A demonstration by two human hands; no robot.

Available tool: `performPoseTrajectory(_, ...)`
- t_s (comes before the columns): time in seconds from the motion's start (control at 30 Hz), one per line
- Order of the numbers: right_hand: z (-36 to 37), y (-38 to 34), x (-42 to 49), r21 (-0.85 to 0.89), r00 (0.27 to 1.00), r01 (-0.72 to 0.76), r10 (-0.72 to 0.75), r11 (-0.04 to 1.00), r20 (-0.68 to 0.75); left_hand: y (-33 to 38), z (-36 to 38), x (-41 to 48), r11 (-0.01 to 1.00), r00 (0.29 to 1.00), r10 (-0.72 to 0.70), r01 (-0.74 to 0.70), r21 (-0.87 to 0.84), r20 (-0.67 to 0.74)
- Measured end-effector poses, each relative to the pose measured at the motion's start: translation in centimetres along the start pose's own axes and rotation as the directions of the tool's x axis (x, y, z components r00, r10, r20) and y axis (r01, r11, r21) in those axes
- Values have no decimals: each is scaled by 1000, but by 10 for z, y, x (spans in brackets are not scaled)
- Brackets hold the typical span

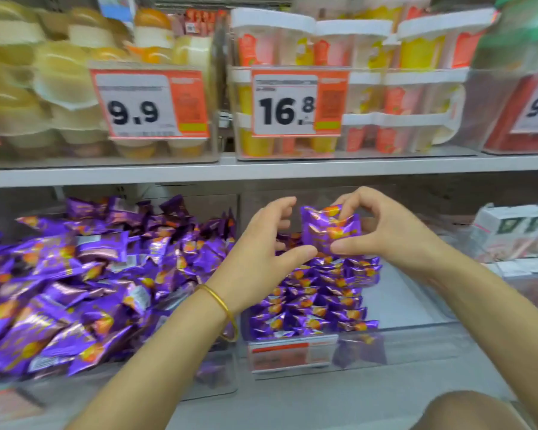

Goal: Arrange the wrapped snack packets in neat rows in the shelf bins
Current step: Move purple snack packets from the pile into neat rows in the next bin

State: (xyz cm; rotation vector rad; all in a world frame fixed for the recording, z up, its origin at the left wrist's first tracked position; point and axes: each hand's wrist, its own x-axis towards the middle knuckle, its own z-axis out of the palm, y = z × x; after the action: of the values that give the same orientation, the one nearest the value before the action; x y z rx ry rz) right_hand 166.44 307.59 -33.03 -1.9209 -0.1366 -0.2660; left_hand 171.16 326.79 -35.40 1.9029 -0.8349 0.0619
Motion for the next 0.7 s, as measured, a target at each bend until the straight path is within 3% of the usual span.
performPoseTrajectory(0.07,-36,20,-2,-140,996,-39,26,989,-91,0,23,12,985,998,0,-11,171,63)
performPoseTrajectory(0.13,-65,42,-4,-256,990,-105,75,961,-123,-5,44,22,920,976,-19,-69,386,218)
performPoseTrajectory(0.23,-86,73,-9,-350,979,-200,196,915,-47,-10,73,33,819,890,-148,-135,558,432)
performPoseTrajectory(0.33,-88,94,-10,-381,956,-250,290,890,51,-21,92,39,760,820,-237,-177,625,520)
performPoseTrajectory(0.47,-77,112,-5,-361,922,-287,358,887,148,-40,101,39,710,788,-268,-227,666,554)
performPoseTrajectory(0.6,-70,128,-1,-447,923,-268,360,853,135,-49,102,38,745,780,-298,-171,645,551)
performPoseTrajectory(0.7,-67,135,-1,-582,933,-167,318,796,168,-51,101,37,765,784,-287,-157,624,550)
